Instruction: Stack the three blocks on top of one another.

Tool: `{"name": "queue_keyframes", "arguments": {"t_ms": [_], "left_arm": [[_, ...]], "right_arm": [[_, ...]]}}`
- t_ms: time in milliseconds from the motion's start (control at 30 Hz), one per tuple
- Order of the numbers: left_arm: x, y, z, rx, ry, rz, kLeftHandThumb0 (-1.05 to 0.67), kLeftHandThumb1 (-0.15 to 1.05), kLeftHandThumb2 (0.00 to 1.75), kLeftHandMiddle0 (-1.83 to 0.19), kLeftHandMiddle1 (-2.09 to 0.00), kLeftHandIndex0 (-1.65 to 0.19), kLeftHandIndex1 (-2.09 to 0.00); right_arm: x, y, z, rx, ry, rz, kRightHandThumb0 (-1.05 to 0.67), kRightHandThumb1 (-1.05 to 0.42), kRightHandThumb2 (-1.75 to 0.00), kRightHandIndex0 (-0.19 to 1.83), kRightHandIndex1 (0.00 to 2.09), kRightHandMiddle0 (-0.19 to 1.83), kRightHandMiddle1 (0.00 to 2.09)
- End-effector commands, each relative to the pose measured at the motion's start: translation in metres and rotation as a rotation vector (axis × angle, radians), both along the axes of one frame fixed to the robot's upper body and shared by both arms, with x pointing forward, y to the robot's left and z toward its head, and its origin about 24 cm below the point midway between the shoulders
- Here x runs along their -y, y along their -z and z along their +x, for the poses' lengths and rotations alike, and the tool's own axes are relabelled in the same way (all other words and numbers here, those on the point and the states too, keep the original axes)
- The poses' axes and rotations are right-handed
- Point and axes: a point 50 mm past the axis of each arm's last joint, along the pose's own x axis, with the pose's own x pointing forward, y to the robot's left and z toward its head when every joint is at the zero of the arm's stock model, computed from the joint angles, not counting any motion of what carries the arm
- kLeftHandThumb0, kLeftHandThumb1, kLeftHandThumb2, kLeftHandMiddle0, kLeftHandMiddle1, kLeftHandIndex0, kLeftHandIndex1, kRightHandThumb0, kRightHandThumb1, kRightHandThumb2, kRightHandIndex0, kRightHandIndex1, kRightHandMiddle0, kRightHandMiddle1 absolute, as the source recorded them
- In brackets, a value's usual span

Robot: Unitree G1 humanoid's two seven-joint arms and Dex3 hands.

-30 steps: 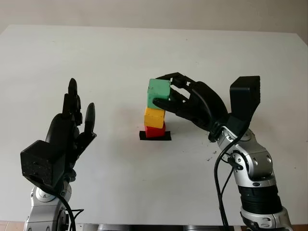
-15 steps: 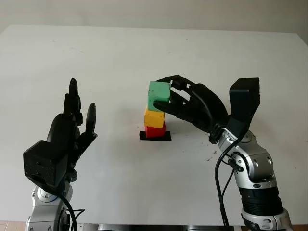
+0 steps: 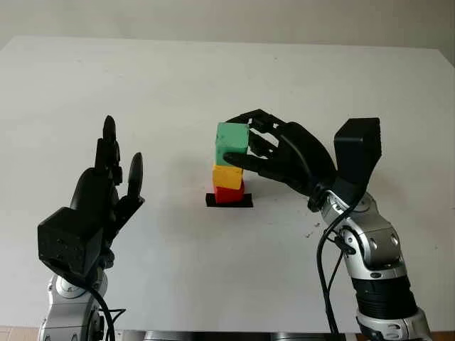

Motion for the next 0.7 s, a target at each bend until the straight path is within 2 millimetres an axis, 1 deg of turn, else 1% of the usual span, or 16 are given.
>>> {"name": "queue_keyframes", "arguments": {"t_ms": [0,100,133,267,333,533,600,667], "left_arm": [[0.0006,-0.0019,-0.0022,0.011,0.0,-0.004,-0.67,1.05,0.68,0.17,-0.05,0.16,-0.06],[0.0006,-0.0016,-0.0025,0.012,0.002,-0.007,-0.66,1.05,0.69,0.17,-0.06,0.16,-0.06],[0.0006,-0.0015,-0.0026,0.012,0.003,-0.009,-0.66,1.05,0.69,0.17,-0.05,0.16,-0.05],[0.0002,-0.0016,-0.0029,0.011,0.005,-0.005,-0.67,1.05,0.68,0.17,-0.05,0.16,-0.05],[0.0001,-0.0016,-0.003,0.012,0.005,-0.008,-0.67,1.05,0.68,0.17,-0.06,0.16,-0.06],[0.0001,-0.0015,-0.0029,0.01,-0.001,-0.007,-0.66,1.05,0.68,0.17,-0.05,0.17,-0.05],[0.0005,-0.0017,-0.003,0.008,-0.005,-0.004,-0.68,1.05,0.68,0.16,-0.06,0.16,-0.06],[0.0008,-0.0018,-0.003,0.008,-0.004,-0.011,-0.68,1.05,0.67,0.17,-0.05,0.16,-0.06]], "right_arm": [[0.0021,0.0009,-0.0002,0.01,-0.002,-0.015,-0.39,-0.92,-0.05,0.17,0.05,0.29,1.59],[0.0028,0.0019,-0.0004,0.009,-0.022,-0.047,-0.45,-0.91,-0.05,0.15,0.05,0.21,1.52],[0.0033,0.0022,-0.0004,0.006,-0.031,-0.064,-0.5,-0.89,-0.05,0.11,0.04,0.12,1.36],[0.0045,0.002,-0.0006,0.011,-0.042,-0.114,-0.59,-0.86,-0.05,0.05,0.04,0.06,1.01],[0.0048,0.0017,-0.0005,0.019,-0.039,-0.137,-0.63,-0.85,-0.05,0.02,0.03,0.04,0.91],[0.0082,0.0006,-0.0014,0.022,-0.07,-0.142,-0.68,-0.86,-0.06,-0.06,0.02,-0.02,0.75],[0.0098,0.0002,-0.0025,0.031,-0.089,-0.146,-0.72,-0.85,-0.05,-0.16,0.02,-0.07,0.57],[0.0109,0.0002,-0.0034,0.048,-0.099,-0.151,-0.75,-0.85,-0.05,-0.18,0.0,-0.11,0.4]]}}
